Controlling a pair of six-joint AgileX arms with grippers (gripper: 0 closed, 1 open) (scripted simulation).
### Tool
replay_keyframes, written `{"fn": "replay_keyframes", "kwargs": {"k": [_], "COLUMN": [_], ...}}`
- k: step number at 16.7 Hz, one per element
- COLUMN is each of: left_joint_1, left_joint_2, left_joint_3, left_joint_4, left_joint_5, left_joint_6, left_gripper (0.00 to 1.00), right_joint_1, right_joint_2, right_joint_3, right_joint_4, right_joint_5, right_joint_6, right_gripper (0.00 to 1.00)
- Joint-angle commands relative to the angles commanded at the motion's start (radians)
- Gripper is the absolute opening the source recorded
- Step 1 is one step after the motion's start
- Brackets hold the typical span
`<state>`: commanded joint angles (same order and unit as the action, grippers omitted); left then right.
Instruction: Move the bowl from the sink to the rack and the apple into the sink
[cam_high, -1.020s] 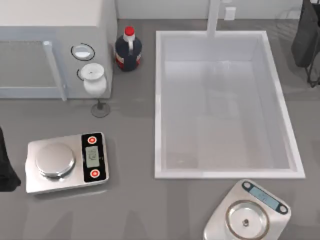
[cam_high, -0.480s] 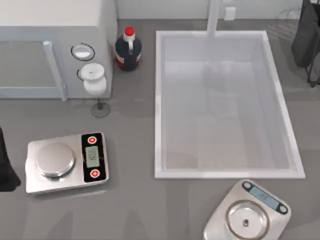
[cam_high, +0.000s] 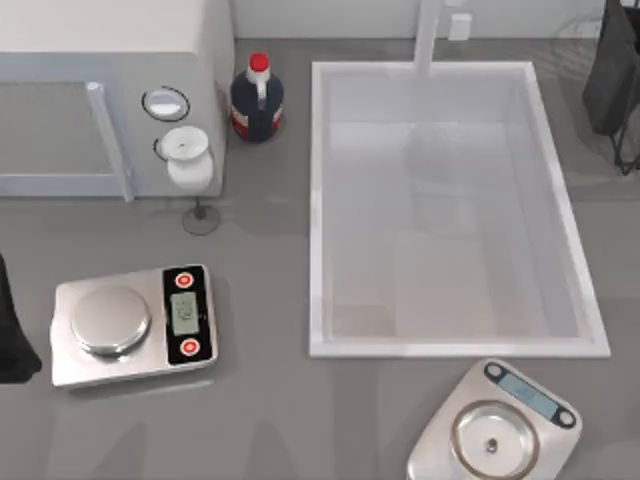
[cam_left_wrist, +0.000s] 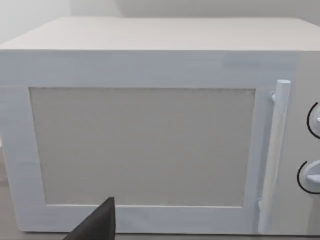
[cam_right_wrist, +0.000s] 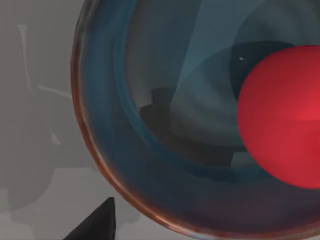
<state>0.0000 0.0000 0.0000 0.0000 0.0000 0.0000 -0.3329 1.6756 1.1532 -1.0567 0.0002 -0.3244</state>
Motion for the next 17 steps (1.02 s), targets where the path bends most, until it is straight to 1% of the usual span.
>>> {"fn": "replay_keyframes", "kwargs": {"k": [8, 13, 17], "left_joint_1": [0.0, 0.0, 0.0], "left_joint_2": [0.0, 0.0, 0.0], "left_joint_3": [0.0, 0.0, 0.0], "left_joint_4": [0.0, 0.0, 0.0], "left_joint_5": [0.0, 0.0, 0.0], "left_joint_6": [0.0, 0.0, 0.0], "left_gripper": [1.0, 1.0, 1.0], "right_joint_1": [-0.002, -0.002, -0.002], "right_joint_2": [0.109, 0.125, 0.125], "right_joint_3": [-0.168, -0.185, -0.185], "right_joint_4": [0.299, 0.319, 0.319], "right_joint_5": [0.0, 0.0, 0.0], "right_joint_6": [0.003, 0.003, 0.003], "right_gripper": [1.0, 1.0, 0.7]}}
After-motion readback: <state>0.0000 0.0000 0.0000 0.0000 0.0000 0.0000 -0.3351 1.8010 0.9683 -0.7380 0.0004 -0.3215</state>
